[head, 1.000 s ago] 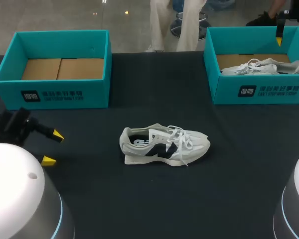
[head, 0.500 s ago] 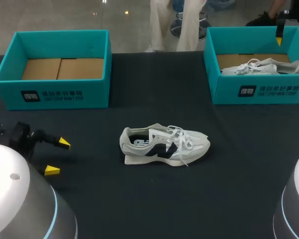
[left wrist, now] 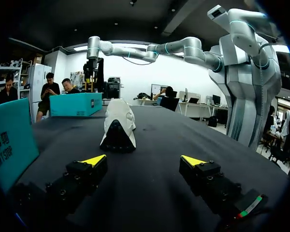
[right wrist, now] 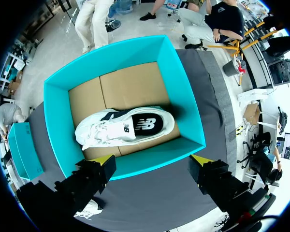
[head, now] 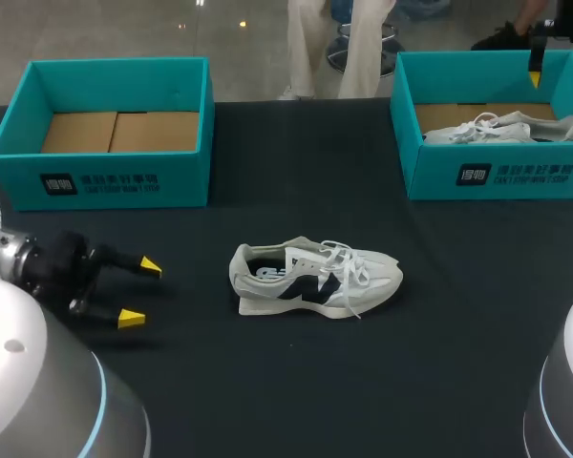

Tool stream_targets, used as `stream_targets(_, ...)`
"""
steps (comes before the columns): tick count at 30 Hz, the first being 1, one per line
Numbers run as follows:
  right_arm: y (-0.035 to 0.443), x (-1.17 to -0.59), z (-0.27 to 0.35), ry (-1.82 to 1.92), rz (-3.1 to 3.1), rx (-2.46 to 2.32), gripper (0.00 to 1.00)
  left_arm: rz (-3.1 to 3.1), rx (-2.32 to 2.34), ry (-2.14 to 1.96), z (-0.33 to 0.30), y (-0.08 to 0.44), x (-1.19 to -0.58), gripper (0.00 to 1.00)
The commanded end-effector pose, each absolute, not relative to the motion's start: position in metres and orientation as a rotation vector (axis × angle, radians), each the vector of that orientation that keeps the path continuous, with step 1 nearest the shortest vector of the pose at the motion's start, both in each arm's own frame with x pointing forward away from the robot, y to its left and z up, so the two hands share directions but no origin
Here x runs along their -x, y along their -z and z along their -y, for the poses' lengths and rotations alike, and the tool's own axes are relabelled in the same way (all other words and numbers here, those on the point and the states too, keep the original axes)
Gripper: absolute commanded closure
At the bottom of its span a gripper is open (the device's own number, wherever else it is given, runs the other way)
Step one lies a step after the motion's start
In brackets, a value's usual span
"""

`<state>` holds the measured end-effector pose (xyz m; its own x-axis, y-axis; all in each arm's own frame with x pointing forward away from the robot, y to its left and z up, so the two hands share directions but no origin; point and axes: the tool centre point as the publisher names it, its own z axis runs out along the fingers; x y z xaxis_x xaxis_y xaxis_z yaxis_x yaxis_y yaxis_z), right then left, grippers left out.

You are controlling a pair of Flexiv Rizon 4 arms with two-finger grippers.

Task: Take the shoe out of the shoebox, open the shoe tongue, remove and reinsert the insole, then place the shoe into the shoebox

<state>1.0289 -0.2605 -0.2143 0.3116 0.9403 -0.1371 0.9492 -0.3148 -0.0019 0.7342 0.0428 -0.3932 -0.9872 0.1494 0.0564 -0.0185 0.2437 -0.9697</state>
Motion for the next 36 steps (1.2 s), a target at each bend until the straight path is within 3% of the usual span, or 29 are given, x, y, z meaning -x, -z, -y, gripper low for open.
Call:
stream_targets(1, 0.214, -1.029, 0.260, 0.173, -1.789, -2.480, 0.00, 2.436, 0.034, -1.893, -0.021, 0.394, -0.727, 0.00)
stream_targets(26, 0.214, -1.029, 0.260, 0.173, -1.789, -2.480, 0.00, 2.514, 0.061, -1.823, 0.045, 0.418, -0.777, 0.00)
stream_targets(36, 0.214, -1.029, 0.260, 0.173, -1.789, -2.480, 0.00, 2.503, 0.051, -1.820, 0.063, 0.428, -0.771, 0.00)
